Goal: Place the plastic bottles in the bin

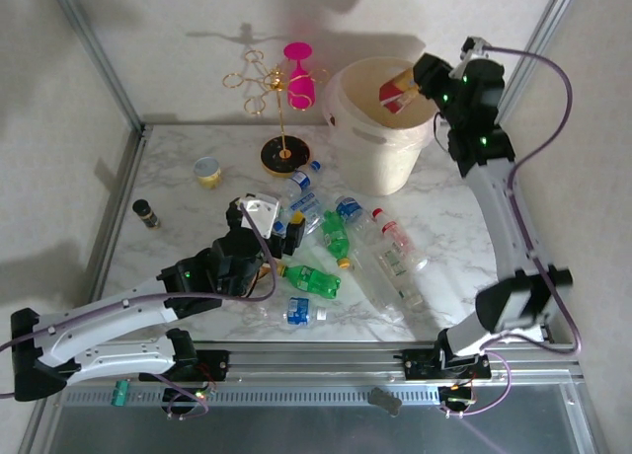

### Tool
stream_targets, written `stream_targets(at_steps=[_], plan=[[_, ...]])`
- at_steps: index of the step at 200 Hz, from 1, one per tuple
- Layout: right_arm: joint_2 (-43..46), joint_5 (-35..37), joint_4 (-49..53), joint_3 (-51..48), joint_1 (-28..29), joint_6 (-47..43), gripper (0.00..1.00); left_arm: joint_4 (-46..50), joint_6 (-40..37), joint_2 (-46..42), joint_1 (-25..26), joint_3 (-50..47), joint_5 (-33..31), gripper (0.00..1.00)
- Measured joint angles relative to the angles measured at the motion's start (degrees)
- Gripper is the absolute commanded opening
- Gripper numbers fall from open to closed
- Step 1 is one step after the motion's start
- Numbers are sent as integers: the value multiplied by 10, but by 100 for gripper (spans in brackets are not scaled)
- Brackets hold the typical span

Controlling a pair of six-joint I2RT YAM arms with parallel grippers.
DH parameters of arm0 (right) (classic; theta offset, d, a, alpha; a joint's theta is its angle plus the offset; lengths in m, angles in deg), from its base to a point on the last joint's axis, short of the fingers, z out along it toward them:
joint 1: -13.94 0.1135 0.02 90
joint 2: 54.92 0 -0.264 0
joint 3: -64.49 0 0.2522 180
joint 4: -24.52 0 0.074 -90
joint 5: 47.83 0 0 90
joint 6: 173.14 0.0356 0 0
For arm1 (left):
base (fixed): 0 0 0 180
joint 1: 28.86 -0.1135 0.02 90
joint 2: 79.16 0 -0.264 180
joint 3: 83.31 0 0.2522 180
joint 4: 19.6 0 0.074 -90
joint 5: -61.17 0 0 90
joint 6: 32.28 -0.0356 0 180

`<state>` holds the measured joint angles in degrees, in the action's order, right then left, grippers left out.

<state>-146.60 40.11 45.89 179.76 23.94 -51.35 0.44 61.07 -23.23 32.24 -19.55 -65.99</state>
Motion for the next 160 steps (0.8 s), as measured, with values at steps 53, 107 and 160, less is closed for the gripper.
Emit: stream_targets(at_steps=[53,107,160], plan=[[-240,7,110,278,-6,-55,1,31,12,0,0,5,-24,94],[-325,10,171,307,12,-96,8,23,12,15,-1,-6,-57,94],[-346,10,193,297,50,-141,34,16,14,19,-20,-12,-40,94]])
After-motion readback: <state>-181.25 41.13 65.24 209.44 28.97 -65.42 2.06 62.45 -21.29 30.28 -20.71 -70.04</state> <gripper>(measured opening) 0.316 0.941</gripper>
